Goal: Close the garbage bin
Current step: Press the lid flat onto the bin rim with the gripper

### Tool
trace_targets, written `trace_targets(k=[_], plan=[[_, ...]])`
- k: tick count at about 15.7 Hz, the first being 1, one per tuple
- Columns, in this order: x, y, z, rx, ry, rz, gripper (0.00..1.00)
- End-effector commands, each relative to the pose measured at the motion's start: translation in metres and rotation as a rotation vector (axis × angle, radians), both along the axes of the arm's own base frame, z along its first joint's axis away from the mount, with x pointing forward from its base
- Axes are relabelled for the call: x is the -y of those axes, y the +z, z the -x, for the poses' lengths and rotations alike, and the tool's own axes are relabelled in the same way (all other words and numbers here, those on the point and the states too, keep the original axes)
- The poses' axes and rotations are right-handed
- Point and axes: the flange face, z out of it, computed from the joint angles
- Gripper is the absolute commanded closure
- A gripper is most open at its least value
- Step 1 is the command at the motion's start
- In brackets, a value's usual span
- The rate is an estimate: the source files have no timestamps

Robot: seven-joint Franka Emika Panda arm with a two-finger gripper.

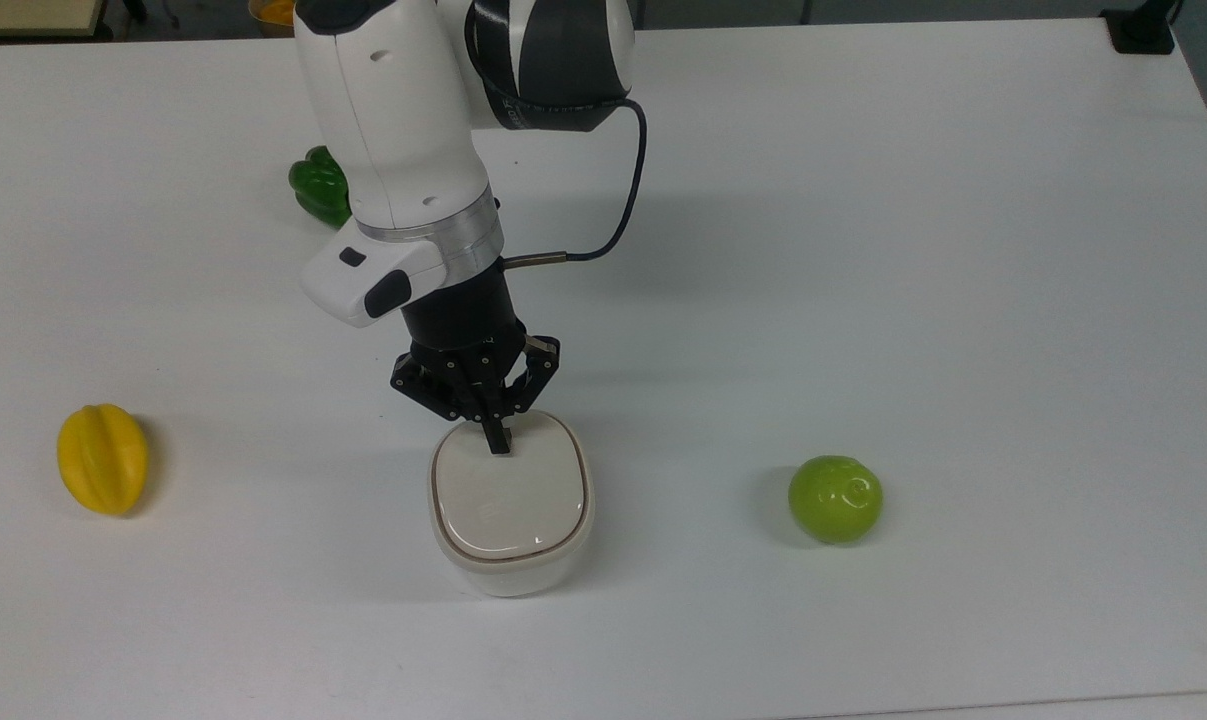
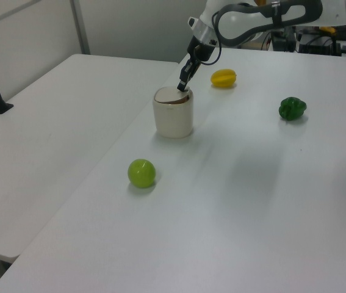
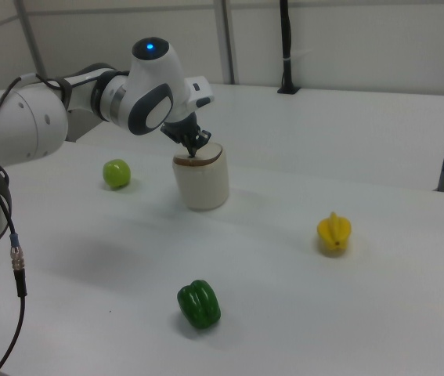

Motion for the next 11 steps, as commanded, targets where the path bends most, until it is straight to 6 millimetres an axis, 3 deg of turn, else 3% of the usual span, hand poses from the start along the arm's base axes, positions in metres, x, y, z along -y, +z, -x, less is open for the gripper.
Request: trace_targets(k=[1,11], plan=[[0.001,-0.003,0.013,-0.042,0.027,-0.013,1.00],[0.000,-0.018,0.017,-0.091,0.036,-0.011,1.00]])
